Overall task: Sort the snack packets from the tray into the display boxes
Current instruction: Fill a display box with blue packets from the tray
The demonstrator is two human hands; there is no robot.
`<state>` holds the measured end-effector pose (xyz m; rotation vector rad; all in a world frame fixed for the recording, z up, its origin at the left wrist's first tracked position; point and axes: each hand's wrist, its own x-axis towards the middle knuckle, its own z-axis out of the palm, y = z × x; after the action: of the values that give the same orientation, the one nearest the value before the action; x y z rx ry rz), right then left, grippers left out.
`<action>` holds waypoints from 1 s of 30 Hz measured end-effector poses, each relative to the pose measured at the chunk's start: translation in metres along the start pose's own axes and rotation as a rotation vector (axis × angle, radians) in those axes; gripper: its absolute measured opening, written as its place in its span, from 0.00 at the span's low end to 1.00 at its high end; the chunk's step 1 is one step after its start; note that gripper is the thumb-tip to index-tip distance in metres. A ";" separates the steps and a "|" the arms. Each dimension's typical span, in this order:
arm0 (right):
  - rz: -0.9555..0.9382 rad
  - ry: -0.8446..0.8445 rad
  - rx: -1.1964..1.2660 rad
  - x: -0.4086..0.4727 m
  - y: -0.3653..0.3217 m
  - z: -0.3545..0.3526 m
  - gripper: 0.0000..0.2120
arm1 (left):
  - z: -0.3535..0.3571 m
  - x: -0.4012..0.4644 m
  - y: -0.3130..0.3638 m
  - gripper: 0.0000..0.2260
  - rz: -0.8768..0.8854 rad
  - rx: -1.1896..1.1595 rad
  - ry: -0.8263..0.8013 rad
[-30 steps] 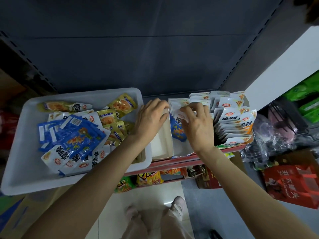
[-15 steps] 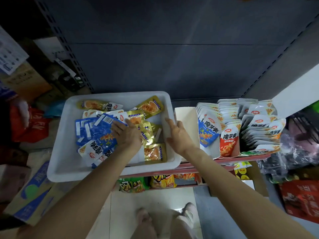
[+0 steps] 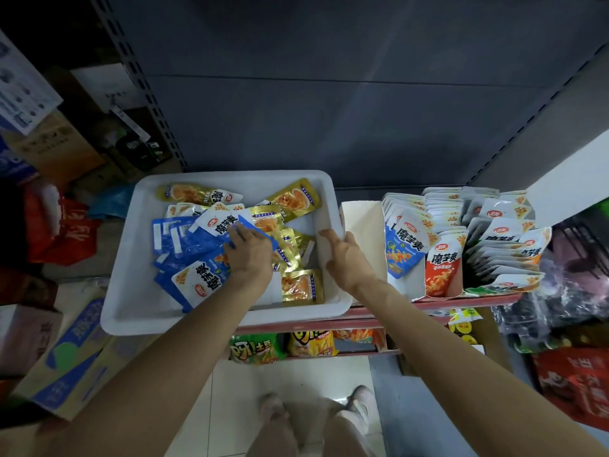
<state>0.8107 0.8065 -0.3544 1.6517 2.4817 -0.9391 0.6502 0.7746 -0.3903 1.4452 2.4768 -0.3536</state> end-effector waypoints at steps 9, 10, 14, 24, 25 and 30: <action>-0.071 -0.021 0.072 -0.006 0.008 -0.014 0.24 | -0.048 -0.037 0.018 0.12 0.352 0.033 0.337; -0.084 0.012 0.139 -0.007 0.013 -0.017 0.22 | -0.051 -0.041 0.019 0.08 0.365 -0.031 0.471; 0.120 0.110 0.815 -0.014 0.018 -0.033 0.16 | -0.039 -0.042 0.022 0.12 0.670 -0.348 0.861; 0.259 -0.186 1.258 -0.022 0.033 -0.067 0.09 | -0.031 -0.052 0.042 0.16 1.205 -0.345 0.909; 0.237 -0.176 1.281 -0.023 0.035 -0.068 0.09 | -0.032 -0.052 0.043 0.14 1.213 -0.344 0.889; 0.153 0.036 1.323 -0.026 0.048 -0.075 0.06 | -0.043 -0.056 0.056 0.17 0.918 -0.573 0.677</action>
<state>0.8854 0.8338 -0.3073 1.9107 1.5974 -2.8324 0.7219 0.7700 -0.3361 2.3853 1.6869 1.0593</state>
